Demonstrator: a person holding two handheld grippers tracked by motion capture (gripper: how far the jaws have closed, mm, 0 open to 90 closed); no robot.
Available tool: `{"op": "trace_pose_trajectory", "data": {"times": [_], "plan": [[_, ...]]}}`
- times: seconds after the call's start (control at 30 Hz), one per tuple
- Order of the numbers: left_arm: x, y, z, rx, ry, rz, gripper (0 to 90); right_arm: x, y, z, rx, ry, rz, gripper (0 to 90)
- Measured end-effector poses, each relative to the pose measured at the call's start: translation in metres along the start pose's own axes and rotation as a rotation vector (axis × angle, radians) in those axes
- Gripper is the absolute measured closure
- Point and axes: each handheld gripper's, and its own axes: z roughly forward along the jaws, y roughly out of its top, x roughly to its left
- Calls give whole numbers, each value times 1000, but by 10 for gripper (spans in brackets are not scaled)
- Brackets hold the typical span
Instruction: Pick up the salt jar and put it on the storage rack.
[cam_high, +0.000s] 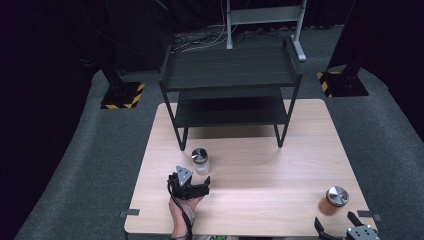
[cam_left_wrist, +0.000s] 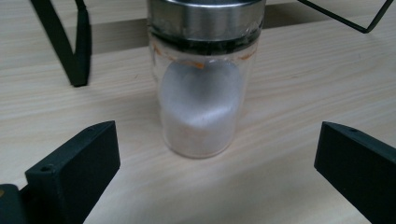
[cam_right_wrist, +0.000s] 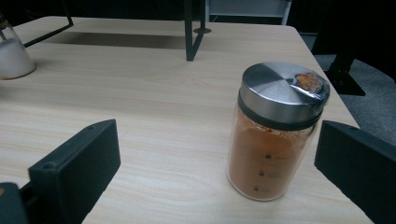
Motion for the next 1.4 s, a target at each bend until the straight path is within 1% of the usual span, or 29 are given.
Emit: {"op": "trace_pose_trajectory", "data": {"times": [0.13, 0.23, 0.37, 0.47, 0.5, 0.53, 0.57, 0.6, 0.63, 0.67, 0.7, 0.77, 1.0, 1.07, 1.1, 1.17, 1.2, 1.33, 1.4], "plan": [[2, 0, 17, -8, -19, -8, 1, -1, -1, -1, -1, -7, 8, 0], [4, -4, 24, -29, -35, -34, 1, -2, 0, -1, -1, -6, 6, 0], [4, -3, 32, -49, -30, -43, 1, -2, 0, 0, 6, -1, 4, 0], [4, 0, 37, -46, -25, -45, 2, -2, 0, 1, 11, 1, 7, 0], [7, 0, 38, -49, -37, -44, 5, -2, 0, 1, 13, 3, 8, 0], [2, 0, 39, -55, 1, -52, 60, -2, 0, 1, 11, 3, 8, 0], [2, 0, 41, -65, 20, -43, 289, -2, -1, 2, 11, 5, 7, 0], [0, 0, 42, -73, 34, -47, 304, -2, -1, 2, 14, 7, 6, 0], [-3, -1, 42, -81, 47, -45, 309, -2, 0, 3, 16, 6, 5, 0], [-4, -1, 42, -78, 48, -35, 310, -2, 0, 3, 23, 7, 4, 0], [-4, -1, 42, -78, 46, -25, 311, -2, 1, 4, 29, 8, 2, 0], [-2, -1, 41, -78, 35, -16, 311, -2, 1, 3, 27, 7, 0, 0], [1, -1, 41, -79, 16, -2, 311, -3, 1, 2, 27, -3, 1, 0], [1, -2, 40, -78, 11, 6, 311, -4, 1, 2, 35, -2, 4, 0], [1, -1, 40, -76, 8, 11, 311, -4, 3, 3, 50, -9, 12, 0], [1, -1, 39, -73, 1, 14, 311, -4, 4, 3, 59, -10, 21, 0], [1, -1, 38, -73, -1, 17, 310, -5, 4, 4, 62, -4, 26, 0], [0, 1, 33, -82, -6, 30, 310, -5, 4, 4, 65, -4, 26, 0], [1, 4, 30, -88, -10, 38, 311, -5, 4, 4, 64, -12, 28, 0]]}}
